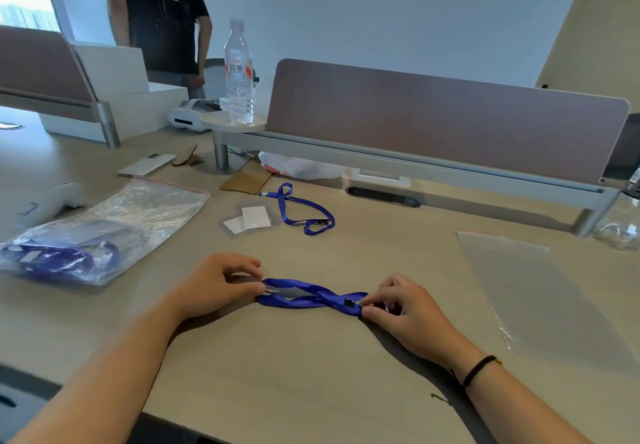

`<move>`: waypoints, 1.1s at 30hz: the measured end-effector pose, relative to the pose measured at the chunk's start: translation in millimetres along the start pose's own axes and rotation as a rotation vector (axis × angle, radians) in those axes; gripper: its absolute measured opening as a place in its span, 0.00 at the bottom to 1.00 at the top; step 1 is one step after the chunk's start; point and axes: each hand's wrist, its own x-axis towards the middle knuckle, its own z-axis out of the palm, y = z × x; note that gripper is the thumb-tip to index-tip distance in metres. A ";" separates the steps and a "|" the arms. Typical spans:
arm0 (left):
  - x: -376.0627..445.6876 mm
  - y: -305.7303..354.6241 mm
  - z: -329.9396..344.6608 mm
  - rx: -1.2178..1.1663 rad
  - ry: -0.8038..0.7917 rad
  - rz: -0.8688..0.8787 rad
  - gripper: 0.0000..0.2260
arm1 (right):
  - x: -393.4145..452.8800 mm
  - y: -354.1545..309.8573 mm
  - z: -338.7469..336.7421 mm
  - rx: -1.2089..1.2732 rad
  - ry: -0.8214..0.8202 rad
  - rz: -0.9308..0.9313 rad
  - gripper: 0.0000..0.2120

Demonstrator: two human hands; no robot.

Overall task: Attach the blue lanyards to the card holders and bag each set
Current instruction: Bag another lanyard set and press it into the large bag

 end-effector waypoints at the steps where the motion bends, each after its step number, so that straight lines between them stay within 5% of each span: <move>1: -1.2 1.6 0.4 -0.023 0.055 -0.003 0.05 | 1.1 -1.3 -1.0 0.042 0.039 0.008 0.07; 6: 3.8 -2.3 -0.6 -0.054 0.380 -0.095 0.03 | 30.6 -23.6 1.8 -0.005 0.218 -0.006 0.04; 11: 11.3 -14.9 -1.8 -0.009 0.513 -0.232 0.09 | 107.8 -80.5 35.9 -0.184 0.023 -0.077 0.11; 17: 24.8 -27.3 -4.1 0.166 0.483 -0.345 0.20 | 198.0 -120.8 104.3 -0.374 -0.222 -0.075 0.23; 26: 32.2 -26.4 -2.5 0.512 0.231 -0.348 0.21 | 224.8 -111.3 143.3 -0.383 0.019 0.019 0.19; 33: 33.0 -24.6 -2.0 0.525 0.162 -0.360 0.22 | 231.1 -111.2 136.6 -0.275 0.013 0.063 0.13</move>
